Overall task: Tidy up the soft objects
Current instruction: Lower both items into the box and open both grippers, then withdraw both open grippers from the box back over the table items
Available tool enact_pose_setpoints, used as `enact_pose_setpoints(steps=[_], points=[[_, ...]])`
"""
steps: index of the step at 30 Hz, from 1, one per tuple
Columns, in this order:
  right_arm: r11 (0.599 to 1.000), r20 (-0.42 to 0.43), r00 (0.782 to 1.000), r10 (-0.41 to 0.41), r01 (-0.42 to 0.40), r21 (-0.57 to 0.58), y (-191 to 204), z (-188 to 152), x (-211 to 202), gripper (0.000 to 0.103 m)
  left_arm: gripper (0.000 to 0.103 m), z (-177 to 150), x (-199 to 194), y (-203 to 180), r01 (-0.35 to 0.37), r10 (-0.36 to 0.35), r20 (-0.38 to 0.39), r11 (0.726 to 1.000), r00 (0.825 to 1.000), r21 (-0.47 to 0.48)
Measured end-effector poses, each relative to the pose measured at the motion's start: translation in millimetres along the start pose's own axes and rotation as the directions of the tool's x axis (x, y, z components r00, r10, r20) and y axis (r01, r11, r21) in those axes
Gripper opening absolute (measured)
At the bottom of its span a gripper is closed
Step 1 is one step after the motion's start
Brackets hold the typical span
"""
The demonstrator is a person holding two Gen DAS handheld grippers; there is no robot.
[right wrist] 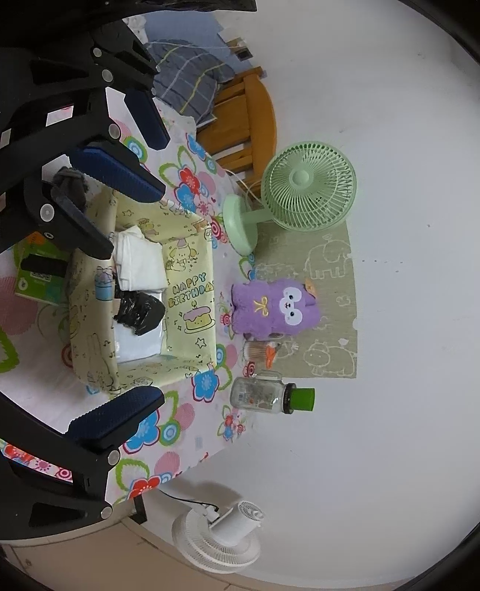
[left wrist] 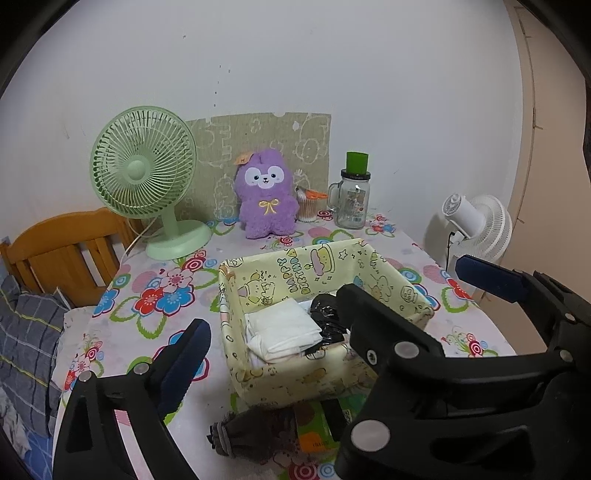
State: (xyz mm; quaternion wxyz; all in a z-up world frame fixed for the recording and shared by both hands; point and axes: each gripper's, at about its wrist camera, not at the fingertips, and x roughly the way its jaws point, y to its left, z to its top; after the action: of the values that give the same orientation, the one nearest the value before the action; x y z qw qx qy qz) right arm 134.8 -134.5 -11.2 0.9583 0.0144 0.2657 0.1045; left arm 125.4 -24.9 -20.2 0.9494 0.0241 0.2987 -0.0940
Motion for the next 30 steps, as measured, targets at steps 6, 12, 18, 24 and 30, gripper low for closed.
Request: enact_pose_setpoints(steps=[6,12,18,24,30], points=[[1.000,0.014,1.000,-0.001,0.001,-0.004,3.6,-3.7,-19.0,0.101,0.102,-4.4,-15.1,-2.9,0.007,-0.007,0.003,1.000,1.000,-0.007],[1.000,0.031,0.999,-0.008,0.009,-0.012,8.8,-9.0,-37.4,0.101,0.103,-10.7,-32.7,-4.6,0.006,-0.006,0.015,1.000,1.000,-0.006],[1.000,0.041,0.999,-0.007,0.008,-0.016,13.5,-15.2,-52.9,0.101,0.103,-16.8,-44.4,-4.7,0.004,-0.004,0.020,1.000,1.000,-0.008],[1.000,0.055,0.998,-0.007,0.008,-0.014,15.2,-20.4,-68.9,0.101,0.103,-23.4,-60.9,-5.5,0.011,-0.011,0.031,1.000,0.999,-0.013],[1.000,0.058,0.998,-0.014,0.015,-0.010,16.2,-27.7,-81.4,0.102,0.103,-30.8,-73.4,-8.8,0.014,-0.014,0.041,1.000,0.999,-0.006]])
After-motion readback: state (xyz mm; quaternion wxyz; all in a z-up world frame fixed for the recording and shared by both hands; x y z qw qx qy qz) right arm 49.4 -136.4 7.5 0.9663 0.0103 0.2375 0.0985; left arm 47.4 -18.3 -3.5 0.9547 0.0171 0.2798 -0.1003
